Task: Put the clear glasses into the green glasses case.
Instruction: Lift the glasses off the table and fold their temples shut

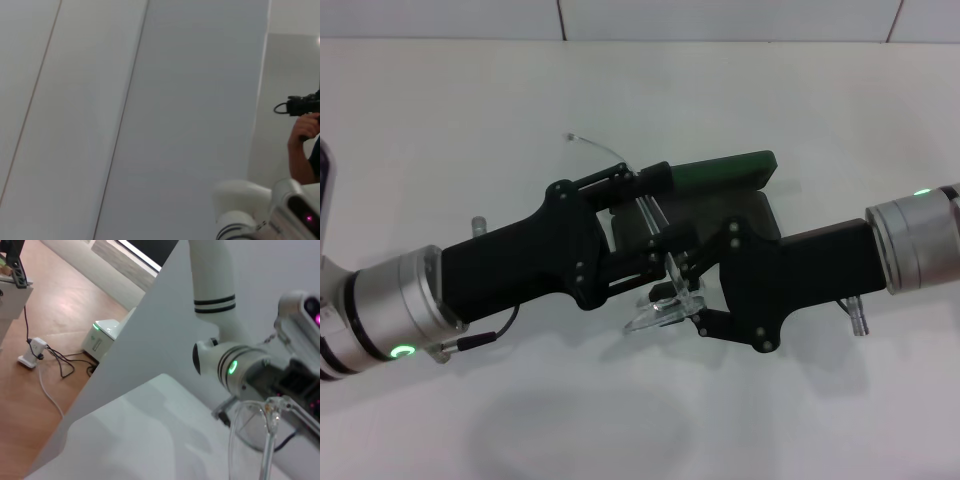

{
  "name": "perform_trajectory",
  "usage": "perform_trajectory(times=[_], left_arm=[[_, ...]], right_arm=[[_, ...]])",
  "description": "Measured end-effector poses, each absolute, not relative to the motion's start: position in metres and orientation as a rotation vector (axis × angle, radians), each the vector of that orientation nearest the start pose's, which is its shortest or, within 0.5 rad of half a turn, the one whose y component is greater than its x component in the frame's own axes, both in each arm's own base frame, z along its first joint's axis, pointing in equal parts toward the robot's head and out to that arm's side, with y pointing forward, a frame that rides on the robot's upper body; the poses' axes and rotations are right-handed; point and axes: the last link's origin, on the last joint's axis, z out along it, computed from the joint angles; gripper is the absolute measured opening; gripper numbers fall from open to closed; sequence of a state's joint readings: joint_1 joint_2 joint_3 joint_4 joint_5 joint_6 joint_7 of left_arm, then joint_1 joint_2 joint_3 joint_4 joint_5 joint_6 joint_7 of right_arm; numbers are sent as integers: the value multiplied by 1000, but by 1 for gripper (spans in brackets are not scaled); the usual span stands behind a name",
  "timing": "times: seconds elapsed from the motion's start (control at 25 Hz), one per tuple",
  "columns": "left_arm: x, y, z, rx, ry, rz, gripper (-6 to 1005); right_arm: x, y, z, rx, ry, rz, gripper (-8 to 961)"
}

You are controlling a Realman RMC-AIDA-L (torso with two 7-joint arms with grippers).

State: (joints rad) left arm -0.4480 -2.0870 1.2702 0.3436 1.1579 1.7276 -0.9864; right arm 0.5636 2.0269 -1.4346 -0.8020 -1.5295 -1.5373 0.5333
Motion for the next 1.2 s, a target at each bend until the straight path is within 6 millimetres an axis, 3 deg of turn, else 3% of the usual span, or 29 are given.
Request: perform_trajectory(times=[0.32, 0.76, 1.04, 1.2], left_arm=[[-219, 278, -44, -2666, -496, -1397, 637], [-217, 286, -38, -2698, -571, -1388, 636], [-219, 285, -25, -2605, -487, -1465, 635], [-231, 278, -11, -2519, -421, -1480, 635]], right_arm=[[164, 304, -48, -2575, -1275, 789, 124], [164, 303, -48, -2555, -1275, 800, 124], [168, 301, -48, -2560, -1261, 800, 124], [169, 302, -44, -2565, -1207, 814, 123]])
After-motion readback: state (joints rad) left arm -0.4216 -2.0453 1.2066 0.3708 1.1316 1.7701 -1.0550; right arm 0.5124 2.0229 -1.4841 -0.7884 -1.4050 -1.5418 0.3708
